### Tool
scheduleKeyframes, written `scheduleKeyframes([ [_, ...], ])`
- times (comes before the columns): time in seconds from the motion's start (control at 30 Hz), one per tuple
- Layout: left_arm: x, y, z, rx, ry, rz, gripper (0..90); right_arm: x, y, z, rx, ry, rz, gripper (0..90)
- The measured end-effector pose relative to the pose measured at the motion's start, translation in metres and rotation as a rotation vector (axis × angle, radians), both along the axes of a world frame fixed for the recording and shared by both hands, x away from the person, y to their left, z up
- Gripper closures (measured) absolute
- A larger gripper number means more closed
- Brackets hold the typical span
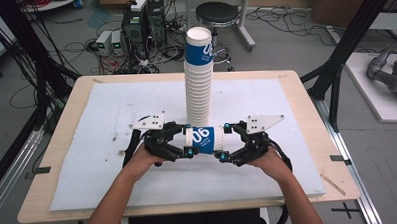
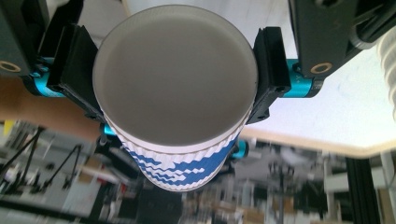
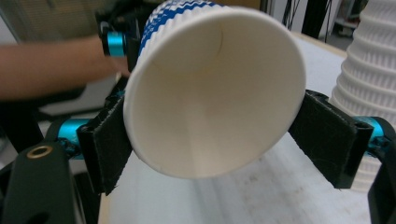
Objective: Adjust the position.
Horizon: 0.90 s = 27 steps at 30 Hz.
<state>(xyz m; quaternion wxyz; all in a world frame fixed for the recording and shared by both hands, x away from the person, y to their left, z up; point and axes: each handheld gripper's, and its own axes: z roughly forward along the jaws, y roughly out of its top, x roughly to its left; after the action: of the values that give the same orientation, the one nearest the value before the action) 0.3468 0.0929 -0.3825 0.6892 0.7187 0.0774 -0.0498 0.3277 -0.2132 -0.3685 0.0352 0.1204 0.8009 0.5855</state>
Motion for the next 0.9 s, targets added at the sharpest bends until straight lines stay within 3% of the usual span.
scheduleKeyframes([
  [0.07,0.001,0.000,-0.003,-0.029,0.006,-0.003,29.0,0.000,0.001,-0.001,0.044,0.010,-0.007,16.5],
  [0.2,-0.001,-0.005,-0.006,0.013,-0.005,-0.008,29.0,0.001,0.002,-0.002,0.095,0.012,-0.002,18.0],
  [0.33,-0.002,-0.008,-0.007,0.064,0.015,0.011,28.8,0.002,-0.001,-0.001,0.055,0.002,0.007,20.6],
  [0.43,-0.007,-0.010,-0.004,0.170,-0.015,0.117,19.1,0.002,-0.002,-0.001,0.005,-0.009,-0.007,22.5],
  [0.5,-0.009,-0.009,-0.002,0.229,-0.034,0.158,18.2,0.002,-0.001,0.000,-0.053,-0.017,-0.027,22.5],
  [0.57,-0.010,-0.009,0.000,0.236,-0.043,0.143,18.2,0.003,0.001,-0.001,-0.117,-0.030,-0.034,22.6],
  [0.7,-0.011,-0.012,-0.002,0.280,-0.074,0.130,18.5,0.004,0.005,-0.003,-0.139,-0.006,-0.018,22.6],
  [0.83,-0.010,-0.016,-0.006,0.296,-0.063,0.073,23.3,0.004,0.007,-0.003,-0.132,0.023,0.018,22.6],
  [0.9,-0.011,-0.018,-0.008,0.316,-0.078,0.046,25.2,0.004,0.007,-0.002,-0.126,0.030,0.021,22.6],
])
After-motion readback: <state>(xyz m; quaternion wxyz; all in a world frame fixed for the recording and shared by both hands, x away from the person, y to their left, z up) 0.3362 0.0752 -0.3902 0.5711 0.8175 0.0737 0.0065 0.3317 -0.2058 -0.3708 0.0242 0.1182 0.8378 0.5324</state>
